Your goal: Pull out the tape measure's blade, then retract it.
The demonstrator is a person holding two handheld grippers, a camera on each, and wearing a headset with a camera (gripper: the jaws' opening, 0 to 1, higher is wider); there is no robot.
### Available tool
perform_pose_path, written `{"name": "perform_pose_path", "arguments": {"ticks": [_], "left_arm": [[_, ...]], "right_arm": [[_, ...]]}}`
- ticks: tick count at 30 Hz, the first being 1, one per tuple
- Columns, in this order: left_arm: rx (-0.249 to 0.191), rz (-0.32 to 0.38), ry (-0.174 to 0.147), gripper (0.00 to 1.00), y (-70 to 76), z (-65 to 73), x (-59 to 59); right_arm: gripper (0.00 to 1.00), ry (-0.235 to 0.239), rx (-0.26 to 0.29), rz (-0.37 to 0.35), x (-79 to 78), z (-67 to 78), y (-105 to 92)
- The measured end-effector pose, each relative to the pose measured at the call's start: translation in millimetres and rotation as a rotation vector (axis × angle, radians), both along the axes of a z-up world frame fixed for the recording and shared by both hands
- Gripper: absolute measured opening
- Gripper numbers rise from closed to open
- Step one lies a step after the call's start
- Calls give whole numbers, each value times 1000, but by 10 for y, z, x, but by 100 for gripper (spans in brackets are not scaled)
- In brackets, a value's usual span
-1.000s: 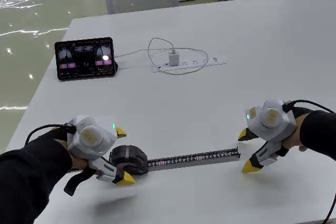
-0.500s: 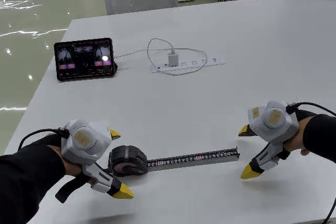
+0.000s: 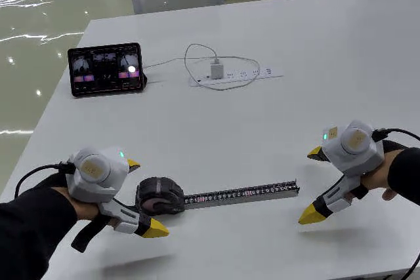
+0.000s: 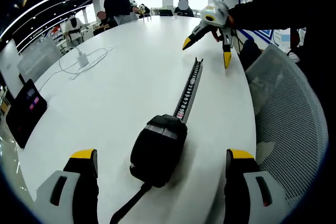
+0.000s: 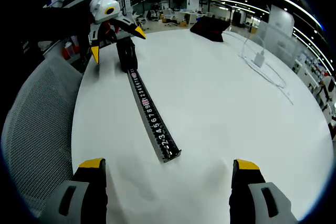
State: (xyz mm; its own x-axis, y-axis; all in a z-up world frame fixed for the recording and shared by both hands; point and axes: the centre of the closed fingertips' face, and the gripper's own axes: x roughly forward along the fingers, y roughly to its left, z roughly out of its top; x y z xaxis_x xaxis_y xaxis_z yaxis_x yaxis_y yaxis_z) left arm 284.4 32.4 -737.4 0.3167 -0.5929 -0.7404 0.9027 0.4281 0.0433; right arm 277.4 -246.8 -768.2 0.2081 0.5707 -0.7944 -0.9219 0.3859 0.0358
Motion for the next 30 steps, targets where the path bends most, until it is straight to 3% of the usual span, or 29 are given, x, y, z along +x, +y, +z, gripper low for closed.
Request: {"name": "perform_pose_path", "arguments": {"ticks": [3,5,10,13,20,23,26,30], "left_arm": [[-41,39,6,99,-1,31,2],[-108,114,43,99,-5,73,13],[-120,141,-16,99,76,107,22],[-162,199,-60,99,109,198,44],[-202,271,-99,99,259,229,-68],[-201,292,-141,99,338,236,-88],[-206,321,-134,99,397,230,-125],[-214,355,-148,99,480,240,-161]], "right_arm": [[99,4,9,-19,-16,-11,-30],[99,-5,22,-32,-36,19,-32],[99,-4,70,-78,-110,87,-52],[99,-41,91,-96,-135,132,-82],[99,-90,126,-154,-212,183,-171],[99,-102,134,-157,-266,179,-192],[99,-105,146,-177,-298,190,-235],[99,-123,171,-215,-326,244,-305]]}}
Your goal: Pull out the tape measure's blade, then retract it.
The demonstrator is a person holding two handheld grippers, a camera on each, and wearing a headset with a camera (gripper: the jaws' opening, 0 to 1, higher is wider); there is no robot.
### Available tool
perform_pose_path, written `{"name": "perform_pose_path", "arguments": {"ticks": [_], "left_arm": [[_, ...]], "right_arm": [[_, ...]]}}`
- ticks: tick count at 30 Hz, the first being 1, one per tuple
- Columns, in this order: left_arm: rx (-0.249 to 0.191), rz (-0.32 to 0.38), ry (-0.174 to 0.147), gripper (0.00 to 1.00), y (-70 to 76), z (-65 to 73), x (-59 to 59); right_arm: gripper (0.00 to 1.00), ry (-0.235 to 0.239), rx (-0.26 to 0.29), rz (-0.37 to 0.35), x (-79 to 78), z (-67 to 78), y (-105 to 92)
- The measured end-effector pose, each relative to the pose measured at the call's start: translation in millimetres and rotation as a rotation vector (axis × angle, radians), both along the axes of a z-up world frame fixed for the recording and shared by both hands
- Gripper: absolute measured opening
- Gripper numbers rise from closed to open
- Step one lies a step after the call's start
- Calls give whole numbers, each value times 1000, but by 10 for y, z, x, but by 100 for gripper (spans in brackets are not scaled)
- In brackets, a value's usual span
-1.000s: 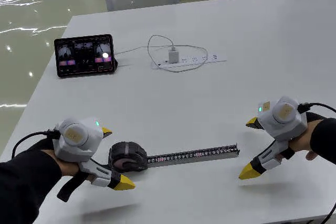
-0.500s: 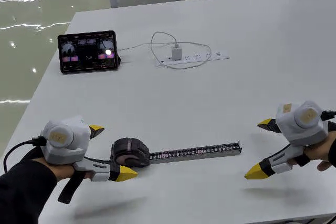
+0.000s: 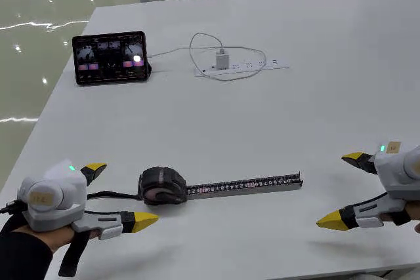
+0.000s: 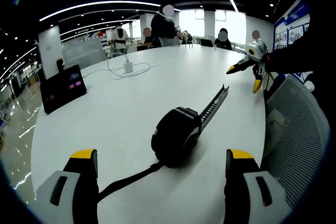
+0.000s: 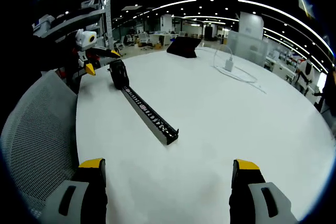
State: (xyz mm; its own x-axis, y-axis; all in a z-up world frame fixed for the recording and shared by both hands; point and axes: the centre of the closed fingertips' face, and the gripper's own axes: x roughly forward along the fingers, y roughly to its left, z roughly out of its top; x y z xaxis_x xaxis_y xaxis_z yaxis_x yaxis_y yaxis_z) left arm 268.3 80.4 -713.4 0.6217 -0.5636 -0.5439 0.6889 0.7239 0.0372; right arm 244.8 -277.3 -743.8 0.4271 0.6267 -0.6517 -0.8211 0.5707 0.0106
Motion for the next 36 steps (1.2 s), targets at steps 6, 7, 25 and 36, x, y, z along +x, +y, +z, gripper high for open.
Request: {"name": "perform_pose_path", "arguments": {"ticks": [6,7,25,36], "left_arm": [[-5,21,26,99,94,-115,-90],[0,25,28,99,111,-131,-106],[20,83,47,99,290,-198,-347],[12,83,41,99,342,-107,-363]], "right_arm": [[99,-15,-15,-42,-58,-7,-166],[99,-11,-8,-50,-74,-7,-181],[99,-41,31,-180,-326,73,-504],[99,-26,8,-207,-393,35,-605]]}}
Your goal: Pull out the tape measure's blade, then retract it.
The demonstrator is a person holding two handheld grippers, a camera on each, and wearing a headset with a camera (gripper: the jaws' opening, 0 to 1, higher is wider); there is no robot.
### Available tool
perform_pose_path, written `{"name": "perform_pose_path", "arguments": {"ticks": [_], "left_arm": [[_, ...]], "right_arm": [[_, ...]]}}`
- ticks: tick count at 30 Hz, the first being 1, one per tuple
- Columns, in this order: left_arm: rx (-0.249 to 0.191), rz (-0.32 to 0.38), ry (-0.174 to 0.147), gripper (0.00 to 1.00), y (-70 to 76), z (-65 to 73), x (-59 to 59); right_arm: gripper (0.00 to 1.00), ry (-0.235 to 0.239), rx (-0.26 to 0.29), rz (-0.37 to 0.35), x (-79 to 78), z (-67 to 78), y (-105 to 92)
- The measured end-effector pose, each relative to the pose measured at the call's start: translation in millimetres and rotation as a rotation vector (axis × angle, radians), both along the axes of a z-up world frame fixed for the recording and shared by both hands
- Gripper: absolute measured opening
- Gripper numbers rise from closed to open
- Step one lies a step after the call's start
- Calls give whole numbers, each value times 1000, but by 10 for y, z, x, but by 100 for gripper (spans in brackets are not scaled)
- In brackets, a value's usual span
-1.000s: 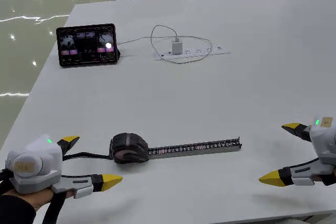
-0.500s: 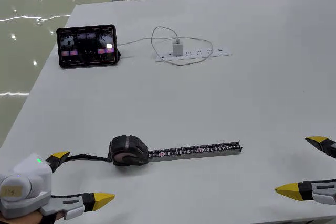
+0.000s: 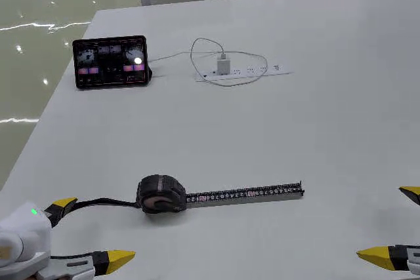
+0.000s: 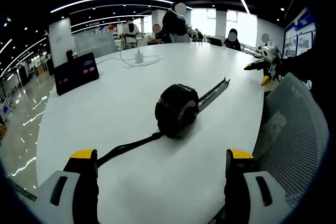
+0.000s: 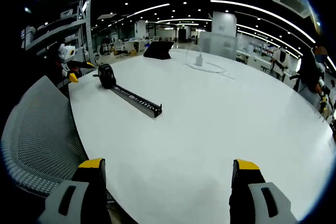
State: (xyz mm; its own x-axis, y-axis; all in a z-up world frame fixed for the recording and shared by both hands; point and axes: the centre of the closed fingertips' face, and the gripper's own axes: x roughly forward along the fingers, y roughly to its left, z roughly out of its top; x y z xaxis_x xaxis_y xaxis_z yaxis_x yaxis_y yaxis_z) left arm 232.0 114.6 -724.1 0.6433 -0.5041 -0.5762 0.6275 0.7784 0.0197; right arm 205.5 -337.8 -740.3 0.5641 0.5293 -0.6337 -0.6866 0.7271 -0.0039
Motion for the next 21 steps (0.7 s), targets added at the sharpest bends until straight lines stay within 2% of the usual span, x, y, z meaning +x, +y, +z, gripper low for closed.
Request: {"name": "perform_pose_path", "arguments": {"ticks": [3,4,6,7,11,16,21], "left_arm": [[4,2,-2,99,-3,-1,6],[20,2,-7,99,7,-9,16],[15,3,-5,99,-1,-9,19],[7,3,7,99,-16,-17,12],[13,1,1,99,-25,-16,18],[11,5,-2,99,-40,-1,21],[-11,26,3,99,-102,84,105]], "right_arm": [[99,7,-2,2,-22,-5,-8],[99,6,-3,0,-23,-6,-24],[99,7,-1,-3,-21,-9,-42],[99,8,-2,-4,-27,-11,-45],[99,-7,4,-6,-14,17,-72],[99,-8,53,-49,23,75,-106],[99,-11,51,-43,43,92,-94]]}}
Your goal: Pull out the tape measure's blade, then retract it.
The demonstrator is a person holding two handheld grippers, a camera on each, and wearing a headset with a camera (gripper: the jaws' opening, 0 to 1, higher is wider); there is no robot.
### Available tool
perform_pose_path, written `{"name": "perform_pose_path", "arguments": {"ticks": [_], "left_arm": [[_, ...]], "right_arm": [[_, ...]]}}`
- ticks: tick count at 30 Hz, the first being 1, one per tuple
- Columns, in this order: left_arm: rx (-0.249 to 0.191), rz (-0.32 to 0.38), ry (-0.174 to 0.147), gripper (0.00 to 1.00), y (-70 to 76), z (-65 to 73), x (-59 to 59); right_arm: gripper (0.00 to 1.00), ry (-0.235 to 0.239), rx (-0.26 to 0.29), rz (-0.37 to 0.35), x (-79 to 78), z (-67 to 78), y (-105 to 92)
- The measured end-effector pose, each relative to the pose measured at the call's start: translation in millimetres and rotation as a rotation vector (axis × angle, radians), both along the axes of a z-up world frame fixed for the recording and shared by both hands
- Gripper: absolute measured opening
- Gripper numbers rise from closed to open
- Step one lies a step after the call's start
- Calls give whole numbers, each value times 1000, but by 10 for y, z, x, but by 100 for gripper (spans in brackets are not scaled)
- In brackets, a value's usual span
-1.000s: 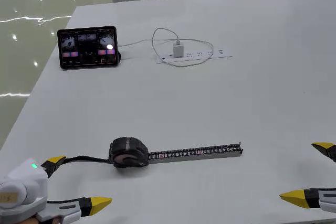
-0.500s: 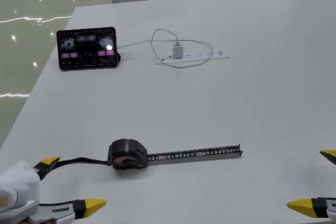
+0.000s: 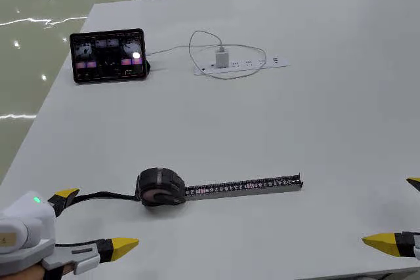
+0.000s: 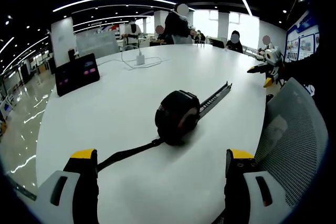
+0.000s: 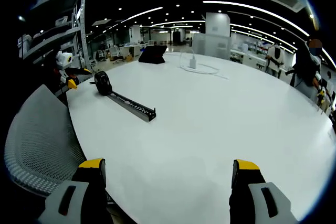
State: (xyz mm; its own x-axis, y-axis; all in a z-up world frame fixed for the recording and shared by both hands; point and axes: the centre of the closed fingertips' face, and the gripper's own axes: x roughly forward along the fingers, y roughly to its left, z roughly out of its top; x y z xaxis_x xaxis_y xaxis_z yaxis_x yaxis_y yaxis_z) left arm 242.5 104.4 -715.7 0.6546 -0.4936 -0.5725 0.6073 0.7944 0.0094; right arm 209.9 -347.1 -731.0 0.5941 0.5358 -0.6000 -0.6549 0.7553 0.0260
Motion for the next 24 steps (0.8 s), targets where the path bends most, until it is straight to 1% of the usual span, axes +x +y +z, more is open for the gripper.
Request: {"name": "perform_pose_path", "arguments": {"ticks": [2,3,4,5,6,7,8,10,12,13,14,17,19,20,21,24], "left_arm": [[7,3,-3,99,-43,19,50],[17,-3,-5,99,-81,23,68],[29,-13,-3,99,-111,20,73],[41,-9,4,99,-134,10,78],[41,-21,4,99,-197,13,85],[42,-27,11,99,-236,7,86],[57,-29,27,99,-272,-20,85],[71,-34,29,99,-328,-35,91],[60,-47,31,99,-420,-34,89],[57,-42,38,99,-459,-37,90],[52,-44,42,99,-473,-41,95],[19,-43,40,99,-561,-6,116],[-6,-21,46,99,-625,16,153],[-20,1,43,99,-649,34,187],[-21,5,40,99,-688,52,209],[-24,41,37,99,-739,57,287]], "right_arm": [[99,-1,-15,24,16,-8,16],[99,9,-32,36,20,-32,14],[99,18,-37,47,16,-46,30],[99,25,-41,55,21,-57,39],[99,35,-48,68,21,-70,49],[99,43,-48,76,22,-76,61],[99,50,-52,85,32,-79,75],[99,53,-64,99,51,-78,85],[99,54,-73,118,73,-64,111],[99,57,-83,132,84,-66,123],[99,58,-92,144,91,-69,132],[99,60,-115,175,130,-55,171],[99,56,-122,193,170,-25,206],[99,56,-122,200,189,-14,222],[99,60,-120,207,213,0,248],[99,69,-124,227,260,22,312]]}}
